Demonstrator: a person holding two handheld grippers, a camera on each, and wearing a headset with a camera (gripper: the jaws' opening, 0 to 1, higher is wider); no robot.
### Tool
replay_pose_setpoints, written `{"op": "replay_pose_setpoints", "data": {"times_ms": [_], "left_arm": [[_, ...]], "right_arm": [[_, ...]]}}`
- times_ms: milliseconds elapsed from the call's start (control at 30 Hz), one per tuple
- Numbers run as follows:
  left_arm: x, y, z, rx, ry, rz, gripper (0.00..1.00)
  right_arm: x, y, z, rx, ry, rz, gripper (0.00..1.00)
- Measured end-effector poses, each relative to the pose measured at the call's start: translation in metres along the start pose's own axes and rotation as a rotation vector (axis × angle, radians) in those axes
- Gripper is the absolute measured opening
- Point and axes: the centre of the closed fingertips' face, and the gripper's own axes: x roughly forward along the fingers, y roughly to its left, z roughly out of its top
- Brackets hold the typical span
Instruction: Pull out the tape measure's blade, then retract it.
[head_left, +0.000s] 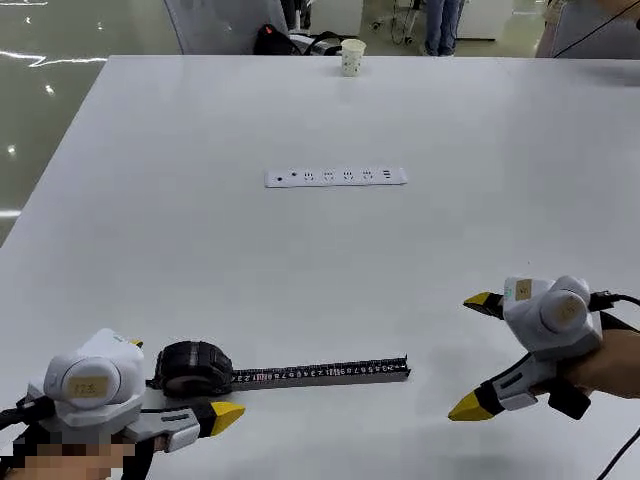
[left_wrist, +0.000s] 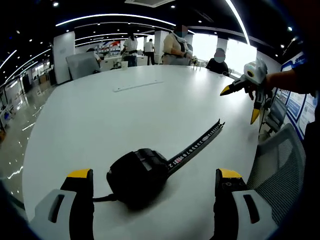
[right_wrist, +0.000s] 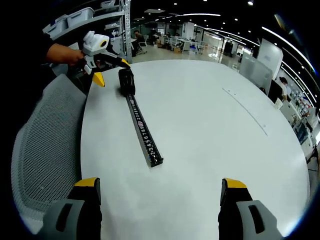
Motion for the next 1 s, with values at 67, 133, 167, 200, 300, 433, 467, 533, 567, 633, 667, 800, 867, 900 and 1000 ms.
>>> {"op": "replay_pose_setpoints", "data": {"times_ms": [67,133,167,200,300,433,467,533,567,633,667,800,867,900,1000], "left_arm": [[0.002,-0.002,0.001,0.002,-0.002,0.001,0.99],[0.005,-0.004,0.000,0.005,0.007,0.009,0.99],[0.007,-0.003,0.000,0.006,0.010,0.022,0.99],[0.009,-0.003,-0.001,0.010,0.014,0.032,0.99],[0.012,-0.003,-0.002,-0.001,0.028,0.042,0.99],[0.016,-0.003,-0.001,0.006,0.030,0.065,0.99],[0.016,-0.003,-0.001,0.005,0.029,0.069,0.99],[0.017,-0.003,0.000,-0.016,0.030,0.078,0.99],[0.017,-0.002,0.000,-0.021,0.028,0.086,0.99],[0.019,-0.002,0.002,-0.047,0.016,0.093,0.99],[0.019,-0.001,0.003,-0.058,0.010,0.097,0.99],[0.021,0.000,0.003,-0.080,0.008,0.121,0.99],[0.021,0.002,0.005,-0.092,-0.006,0.140,0.99],[0.021,0.004,0.006,-0.099,-0.013,0.155,0.99],[0.020,0.015,0.012,-0.135,-0.067,0.238,0.99]], "right_arm": [[0.004,0.000,0.001,-0.010,0.013,0.013,0.99],[0.008,0.000,0.003,-0.023,0.022,0.023,0.99],[0.010,-0.001,0.004,-0.034,0.024,0.025,0.99],[0.012,-0.002,0.005,-0.037,0.027,0.027,0.99],[0.016,-0.005,0.009,-0.058,0.026,0.027,0.99],[0.022,-0.009,0.013,-0.084,0.040,0.034,0.99],[0.023,-0.009,0.015,-0.088,0.041,0.036,0.99],[0.026,-0.009,0.016,-0.099,0.051,0.046,0.99],[0.027,-0.009,0.016,-0.105,0.055,0.050,0.99],[0.031,-0.009,0.016,-0.121,0.067,0.057,0.99],[0.033,-0.010,0.016,-0.125,0.072,0.062,0.99],[0.038,-0.010,0.017,-0.134,0.086,0.076,0.99],[0.041,-0.009,0.018,-0.135,0.091,0.085,0.99],[0.043,-0.009,0.018,-0.136,0.095,0.088,0.99],[0.048,-0.009,0.017,-0.141,0.107,0.101,0.99]]}}
